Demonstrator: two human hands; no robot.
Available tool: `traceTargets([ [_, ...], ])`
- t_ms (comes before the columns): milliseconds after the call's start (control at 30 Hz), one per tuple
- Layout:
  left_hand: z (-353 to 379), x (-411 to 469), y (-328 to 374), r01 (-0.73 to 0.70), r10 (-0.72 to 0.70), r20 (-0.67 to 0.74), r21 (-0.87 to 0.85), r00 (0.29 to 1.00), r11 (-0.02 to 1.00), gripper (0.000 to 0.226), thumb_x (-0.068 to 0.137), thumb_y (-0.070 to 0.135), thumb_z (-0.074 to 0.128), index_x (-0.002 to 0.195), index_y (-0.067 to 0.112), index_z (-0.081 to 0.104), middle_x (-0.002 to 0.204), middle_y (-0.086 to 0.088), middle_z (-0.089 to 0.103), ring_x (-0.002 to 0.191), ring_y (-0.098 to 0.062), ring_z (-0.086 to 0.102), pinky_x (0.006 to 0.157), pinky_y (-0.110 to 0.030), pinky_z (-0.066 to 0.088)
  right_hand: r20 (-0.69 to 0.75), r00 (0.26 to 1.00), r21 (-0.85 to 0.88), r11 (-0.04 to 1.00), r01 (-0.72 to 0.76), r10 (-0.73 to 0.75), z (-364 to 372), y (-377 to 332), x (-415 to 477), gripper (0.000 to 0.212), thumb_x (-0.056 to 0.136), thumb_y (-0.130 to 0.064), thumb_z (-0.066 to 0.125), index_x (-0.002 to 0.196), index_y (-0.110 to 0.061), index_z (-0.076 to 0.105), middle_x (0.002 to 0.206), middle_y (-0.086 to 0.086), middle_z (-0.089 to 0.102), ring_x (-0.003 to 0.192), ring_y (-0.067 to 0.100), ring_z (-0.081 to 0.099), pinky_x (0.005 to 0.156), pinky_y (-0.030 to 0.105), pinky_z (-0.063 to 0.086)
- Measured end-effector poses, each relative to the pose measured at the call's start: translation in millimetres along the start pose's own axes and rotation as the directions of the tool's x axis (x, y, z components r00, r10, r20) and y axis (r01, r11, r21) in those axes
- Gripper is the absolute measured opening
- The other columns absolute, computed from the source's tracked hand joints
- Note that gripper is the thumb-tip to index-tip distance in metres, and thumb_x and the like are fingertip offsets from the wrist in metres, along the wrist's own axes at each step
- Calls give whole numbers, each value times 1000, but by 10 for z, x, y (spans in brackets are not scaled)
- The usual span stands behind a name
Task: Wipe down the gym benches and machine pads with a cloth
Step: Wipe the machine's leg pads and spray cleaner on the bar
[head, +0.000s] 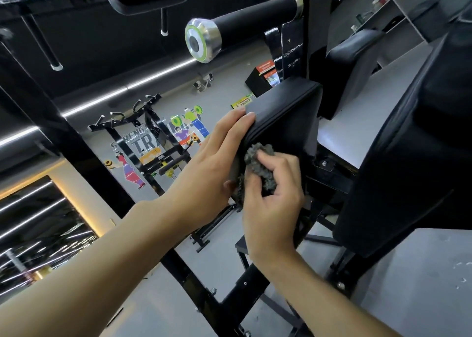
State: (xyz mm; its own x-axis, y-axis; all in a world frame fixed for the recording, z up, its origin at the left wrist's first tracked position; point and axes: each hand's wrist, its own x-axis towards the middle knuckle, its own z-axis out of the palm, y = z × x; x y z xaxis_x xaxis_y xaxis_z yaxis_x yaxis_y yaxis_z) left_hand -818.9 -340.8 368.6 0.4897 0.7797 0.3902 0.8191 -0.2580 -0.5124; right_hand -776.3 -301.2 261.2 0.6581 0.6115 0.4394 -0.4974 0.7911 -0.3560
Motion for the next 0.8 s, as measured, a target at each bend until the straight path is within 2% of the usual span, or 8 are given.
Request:
traceTargets([
  [100,-6,-7,-7,-8,8,10,2,1000,1000,113,73,-11,76,158,26,12,162,16,2,150,-10,16,118,-15,16,-81,994,13,997,-74,75,14,137,162,25,83,11,58,103,-1,67,102,6,59,102,7,60,94,18,47],
  [167,-7,-9,-1,-6,6,16,-8,1000,1000,113,74,-10,76,158,26,11,161,17,2,150,-11,18,118,-19,20,-122,985,26,993,-119,121,46,113,131,23,85,11,58,103,-2,66,102,5,59,101,5,59,93,15,46],
  [267,7,-9,-9,-11,11,-2,-13,1000,1000,113,72,-11,78,158,25,13,162,17,3,150,-10,17,119,-26,24,-44,997,8,998,-58,59,27,82,-88,21,84,14,60,102,3,66,102,5,57,100,-2,57,91,11,45],
  [367,6,-9,-29,-18,18,1,-9,1000,1000,114,72,-11,77,158,26,12,161,17,3,150,-10,18,118,-19,21,-14,999,18,999,-32,32,-8,228,-25,20,84,13,58,100,3,66,100,6,57,99,1,58,91,15,46],
  [500,10,-12,-17,-22,22,-3,-17,1000,1000,113,70,-14,74,158,23,13,162,13,4,150,-14,19,119,-27,27,-112,971,96,975,-201,211,68,208,-23,21,88,8,55,100,-7,63,101,5,60,100,8,60,93,24,49],
  [567,16,-9,-12,-18,18,-14,-24,1000,1000,114,68,-14,74,158,22,14,163,10,5,150,-14,19,120,-31,28,-68,973,109,971,-214,222,79,152,-195,21,88,11,55,99,-5,63,100,5,57,98,5,59,91,20,49],
  [667,12,-5,-9,-14,14,-10,-35,1000,999,114,70,-13,76,158,22,14,163,9,6,151,-15,18,121,-38,29,-7,971,132,962,-238,241,38,191,-241,30,87,13,55,96,-15,60,99,4,56,95,8,59,88,21,50],
  [800,18,-1,-9,-7,6,-10,-42,1000,999,114,70,-11,78,158,23,14,162,10,5,151,-13,16,122,-32,24,-75,911,205,900,-384,406,80,193,-187,25,90,11,51,100,-10,61,109,8,60,100,9,62,89,17,49],
])
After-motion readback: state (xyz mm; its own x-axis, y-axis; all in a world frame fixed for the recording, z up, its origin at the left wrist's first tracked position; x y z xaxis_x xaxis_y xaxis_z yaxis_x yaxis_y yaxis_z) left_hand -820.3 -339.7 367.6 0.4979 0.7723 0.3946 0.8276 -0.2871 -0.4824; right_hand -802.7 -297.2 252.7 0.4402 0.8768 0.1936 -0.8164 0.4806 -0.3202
